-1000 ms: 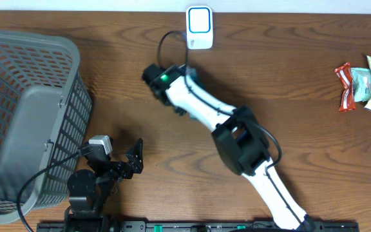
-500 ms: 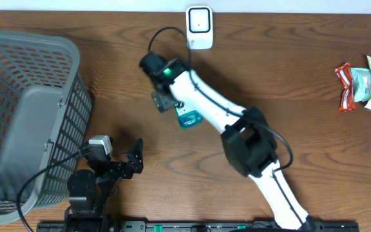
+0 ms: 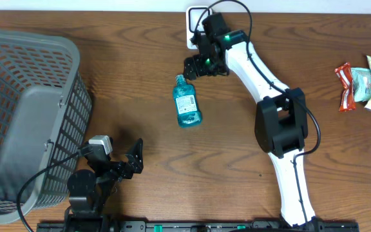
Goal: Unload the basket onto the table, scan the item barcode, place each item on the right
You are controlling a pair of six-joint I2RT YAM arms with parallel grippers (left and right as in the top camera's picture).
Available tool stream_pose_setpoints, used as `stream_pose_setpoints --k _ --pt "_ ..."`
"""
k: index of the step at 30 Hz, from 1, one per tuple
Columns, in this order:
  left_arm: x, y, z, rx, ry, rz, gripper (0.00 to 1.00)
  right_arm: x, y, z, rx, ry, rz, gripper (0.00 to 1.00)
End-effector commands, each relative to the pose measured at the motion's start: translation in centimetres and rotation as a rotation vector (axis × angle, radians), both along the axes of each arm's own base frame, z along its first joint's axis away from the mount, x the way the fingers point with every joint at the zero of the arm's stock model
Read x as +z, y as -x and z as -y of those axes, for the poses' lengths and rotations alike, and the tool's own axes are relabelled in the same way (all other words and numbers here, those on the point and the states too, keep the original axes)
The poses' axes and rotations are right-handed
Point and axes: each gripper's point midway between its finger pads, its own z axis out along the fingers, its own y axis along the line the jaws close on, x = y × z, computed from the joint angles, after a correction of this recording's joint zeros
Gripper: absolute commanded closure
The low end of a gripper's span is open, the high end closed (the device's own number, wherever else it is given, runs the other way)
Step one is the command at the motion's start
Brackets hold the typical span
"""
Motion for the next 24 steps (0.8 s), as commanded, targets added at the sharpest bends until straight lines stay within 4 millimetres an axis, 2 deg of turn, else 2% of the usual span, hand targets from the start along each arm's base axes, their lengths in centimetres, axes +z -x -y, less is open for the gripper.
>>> stream_pose_setpoints --k 1,4,7,11,12,15,17,18,20,24 --pt "0.3 0.0 0.0 -0.003 0.005 0.007 0.02 -2.7 2.9 -3.1 0.116 -0.073 -0.102 0.2" --pt "0.3 0.0 0.0 -0.003 0.005 0.007 0.02 -3.4 4.4 -3.6 0.118 -0.072 -0.165 0.26" --pt "0.3 0.0 0.0 -0.003 0.005 0.007 0.02 -3.8 5.4 -4.0 0.13 -0.07 -0.201 0.26" --pt "0.3 0.0 0.0 -0.003 0.005 0.007 0.02 -5.9 6.7 -3.9 0.135 -0.044 -0.259 0.23" --pt "0.3 0.0 0.0 -0.003 0.005 0.007 0.02 -7.5 7.5 -3.6 0.132 -0.026 -0.305 0.27" --pt "0.3 0.0 0.0 -0.003 0.005 0.007 0.02 -10.2 8.9 -2.9 0.127 0.006 -0.38 0.38" --pt "0.3 0.0 0.0 -0.003 0.005 0.007 0.02 -11.8 9.6 -2.5 0.124 0.024 -0.421 0.53" --pt "0.3 0.0 0.0 -0.003 0.005 0.007 0.02 -12.3 10.0 -2.4 0.122 0.03 -0.437 0.63" --pt "0.3 0.0 0.0 -0.003 0.005 0.007 0.02 -13.2 10.3 -2.1 0.122 0.044 -0.453 0.77" --pt "0.3 0.0 0.0 -0.003 0.005 0.007 0.02 -13.5 9.7 -1.8 0.131 0.062 -0.418 0.85"
